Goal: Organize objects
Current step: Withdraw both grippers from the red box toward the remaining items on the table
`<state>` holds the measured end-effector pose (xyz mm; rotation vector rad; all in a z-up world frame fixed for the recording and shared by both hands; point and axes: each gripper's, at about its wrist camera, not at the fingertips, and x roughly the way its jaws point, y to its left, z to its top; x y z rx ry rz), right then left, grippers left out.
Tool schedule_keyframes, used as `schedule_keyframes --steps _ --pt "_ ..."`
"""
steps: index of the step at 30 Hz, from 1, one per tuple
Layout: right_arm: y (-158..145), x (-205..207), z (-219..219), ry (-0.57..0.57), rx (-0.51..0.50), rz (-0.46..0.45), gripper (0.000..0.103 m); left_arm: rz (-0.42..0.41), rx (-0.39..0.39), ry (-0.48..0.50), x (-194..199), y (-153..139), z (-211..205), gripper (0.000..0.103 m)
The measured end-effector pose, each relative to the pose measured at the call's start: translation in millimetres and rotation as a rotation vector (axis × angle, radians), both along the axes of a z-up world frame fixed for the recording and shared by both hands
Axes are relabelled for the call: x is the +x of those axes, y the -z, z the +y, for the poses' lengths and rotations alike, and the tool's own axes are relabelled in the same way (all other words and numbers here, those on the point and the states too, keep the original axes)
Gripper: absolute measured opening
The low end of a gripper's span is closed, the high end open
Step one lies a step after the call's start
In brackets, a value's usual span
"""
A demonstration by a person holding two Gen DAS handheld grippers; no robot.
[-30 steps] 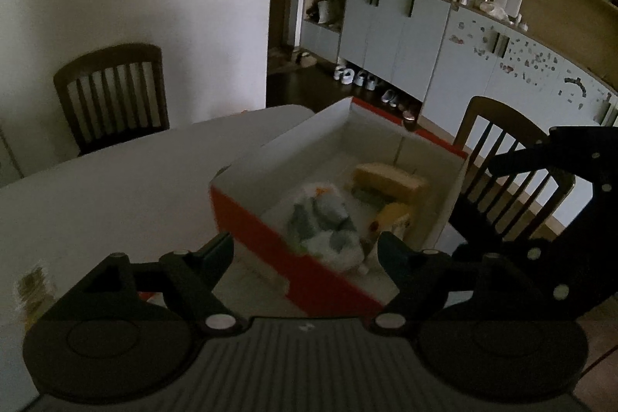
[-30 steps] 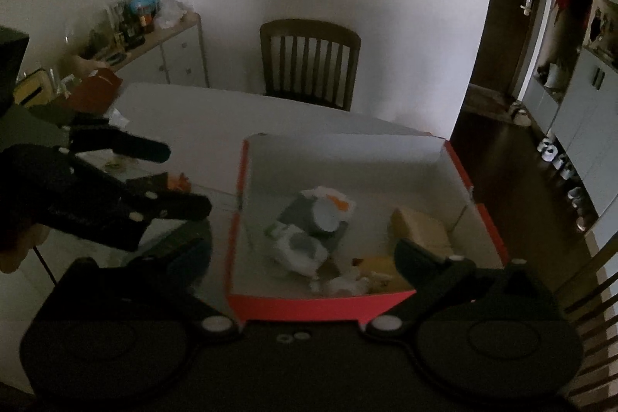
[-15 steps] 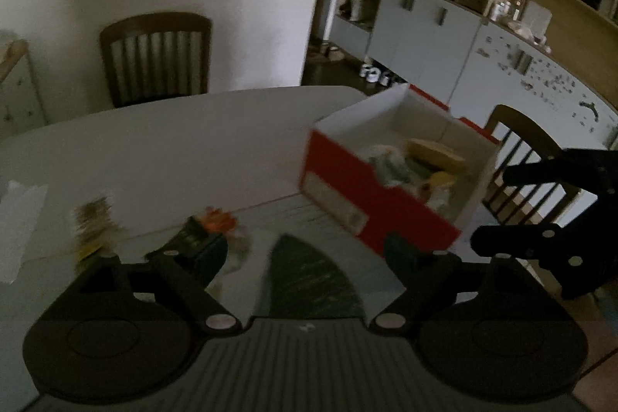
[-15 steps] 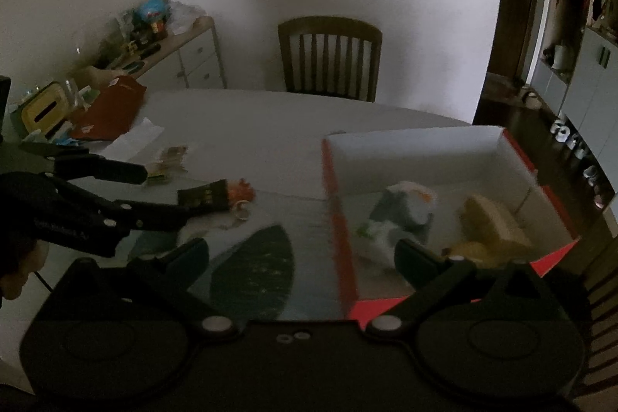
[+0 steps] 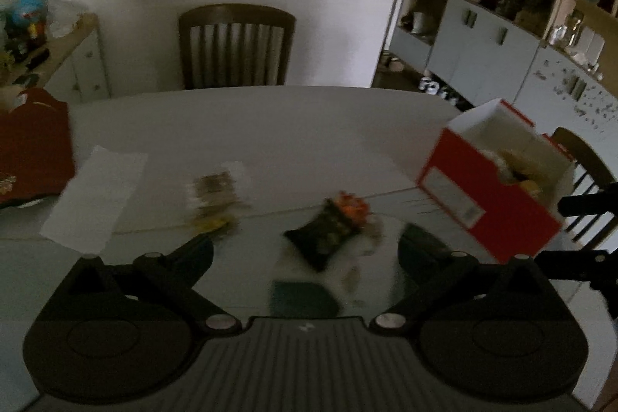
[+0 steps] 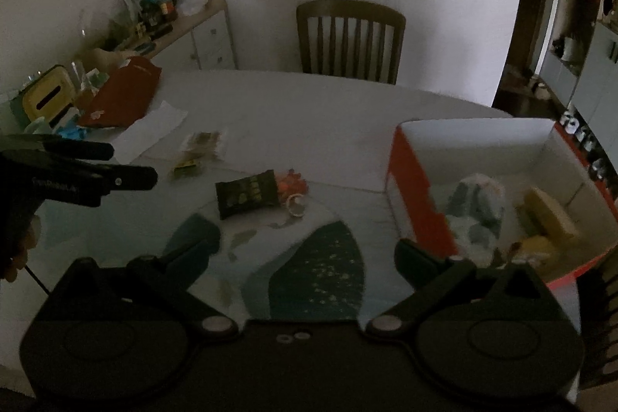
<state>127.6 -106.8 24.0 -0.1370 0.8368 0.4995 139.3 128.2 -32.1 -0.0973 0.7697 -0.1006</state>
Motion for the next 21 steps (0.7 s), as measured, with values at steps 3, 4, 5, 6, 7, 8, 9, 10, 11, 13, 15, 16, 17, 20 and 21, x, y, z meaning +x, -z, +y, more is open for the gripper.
schedule_keyframes --steps 3,4,5,6,7,8,9,10,11,13,15,16,17,20,21 --pt "6 5 14 0.009 -0.010 0.009 0.102 0.011 0.004 -0.005 4 9 15 0.102" --pt "9 9 18 0.014 -0.012 0.014 0.102 0.016 0.005 -0.010 7 13 21 0.102" --pt "11 12 23 0.018 -0.013 0.018 0.102 0.017 0.007 -0.016 8 17 26 0.102" --pt "13 15 28 0.022 -0.016 0.021 0.102 0.020 0.012 -0.022 10 21 31 0.102" --pt "15 17 33 0.025 -0.020 0.024 0.102 0.024 0.019 -0.027 14 25 35 0.102" --pt "18 21 38 0.029 -0.021 0.027 0.102 0.029 0.027 -0.029 17 29 39 0.102" --pt "21 24 43 0.031 -0.021 0.030 0.102 0.029 0.038 -0.031 21 33 42 0.102" --pt "23 27 48 0.034 -0.023 0.032 0.102 0.027 0.056 -0.032 25 39 45 0.102" --pt "25 30 53 0.039 -0.026 0.035 0.102 0.027 0.071 -0.035 29 43 46 0.102" --pt "32 39 64 0.055 -0.031 0.041 0.102 0.028 0.099 -0.038 37 53 50 0.102" --pt "38 47 74 0.088 -0.037 0.041 0.102 0.035 0.104 -0.046 44 63 54 0.102" --pt "41 51 78 0.112 -0.042 0.040 0.102 0.038 0.101 -0.048 47 67 56 0.102" --pt "44 56 82 0.137 -0.046 0.040 0.102 0.042 0.098 -0.051 50 71 57 0.102" --pt "52 70 92 0.186 -0.046 0.054 0.102 0.050 0.084 -0.056 58 83 62 0.102" --pt "56 76 96 0.199 -0.048 0.060 0.102 0.052 0.082 -0.057 60 86 63 0.102"
